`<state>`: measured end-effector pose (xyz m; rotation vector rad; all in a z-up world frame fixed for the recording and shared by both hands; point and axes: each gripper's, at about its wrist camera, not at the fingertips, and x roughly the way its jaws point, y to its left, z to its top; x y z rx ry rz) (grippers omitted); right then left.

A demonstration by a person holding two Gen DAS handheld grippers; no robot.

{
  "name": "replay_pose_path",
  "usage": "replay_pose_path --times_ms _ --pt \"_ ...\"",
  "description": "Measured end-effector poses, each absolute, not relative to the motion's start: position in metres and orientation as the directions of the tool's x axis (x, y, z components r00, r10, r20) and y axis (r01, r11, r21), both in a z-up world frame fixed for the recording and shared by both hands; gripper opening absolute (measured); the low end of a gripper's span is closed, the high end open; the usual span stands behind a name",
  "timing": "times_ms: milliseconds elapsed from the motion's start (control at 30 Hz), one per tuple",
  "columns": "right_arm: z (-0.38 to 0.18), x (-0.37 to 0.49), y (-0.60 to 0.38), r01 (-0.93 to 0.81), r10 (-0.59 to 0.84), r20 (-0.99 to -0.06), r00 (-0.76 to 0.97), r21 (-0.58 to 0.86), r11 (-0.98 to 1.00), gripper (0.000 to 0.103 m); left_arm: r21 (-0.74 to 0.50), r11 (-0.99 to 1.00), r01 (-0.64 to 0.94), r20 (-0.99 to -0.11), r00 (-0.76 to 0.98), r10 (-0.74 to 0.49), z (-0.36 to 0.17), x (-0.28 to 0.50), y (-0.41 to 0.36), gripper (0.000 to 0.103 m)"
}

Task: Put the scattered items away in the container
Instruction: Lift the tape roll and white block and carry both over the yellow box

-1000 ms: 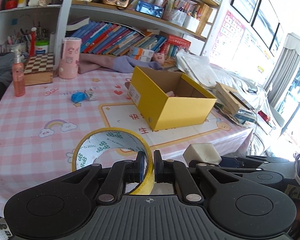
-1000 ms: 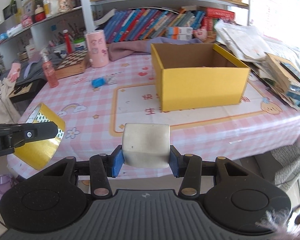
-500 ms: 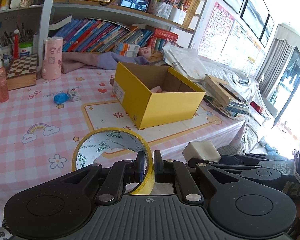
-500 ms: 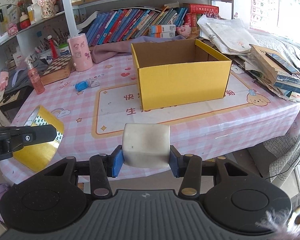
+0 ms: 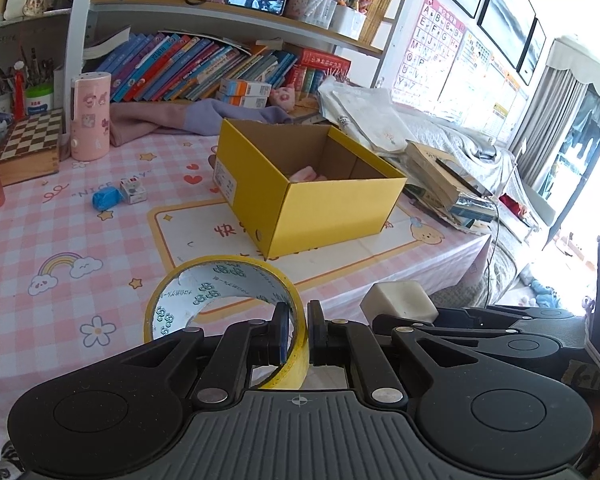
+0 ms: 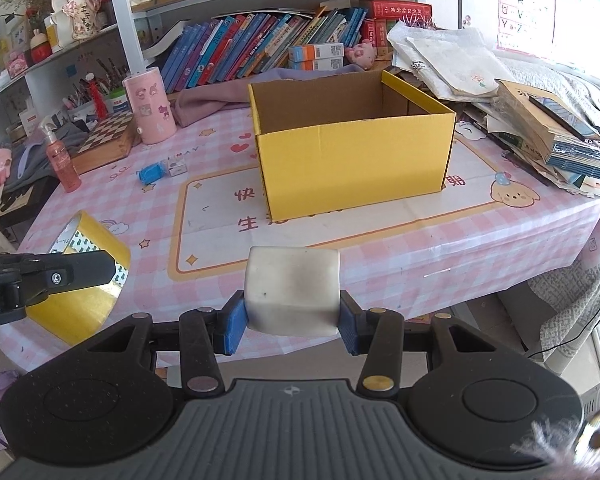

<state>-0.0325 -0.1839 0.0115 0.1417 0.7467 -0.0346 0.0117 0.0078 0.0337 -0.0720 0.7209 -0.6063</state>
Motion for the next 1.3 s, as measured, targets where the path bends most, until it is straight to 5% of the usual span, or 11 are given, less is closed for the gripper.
replay_pose_path --times_ms 667,1300 --pt "0.014 0.007 -0.279 0.122 -0.008 -0.670 0.742 0.123 0.985 0.044 -0.247 0.808 0.535 -0.583 0.584 -0.565 0.043 0.053 -0.086 0.008" --pt "0.072 0.113 -0.341 -0.054 0.098 -0.477 0.873 0.105 0.993 0.044 -0.091 0.861 0.501 -0.475 0.737 -0.480 0.086 0.128 -0.148 0.008"
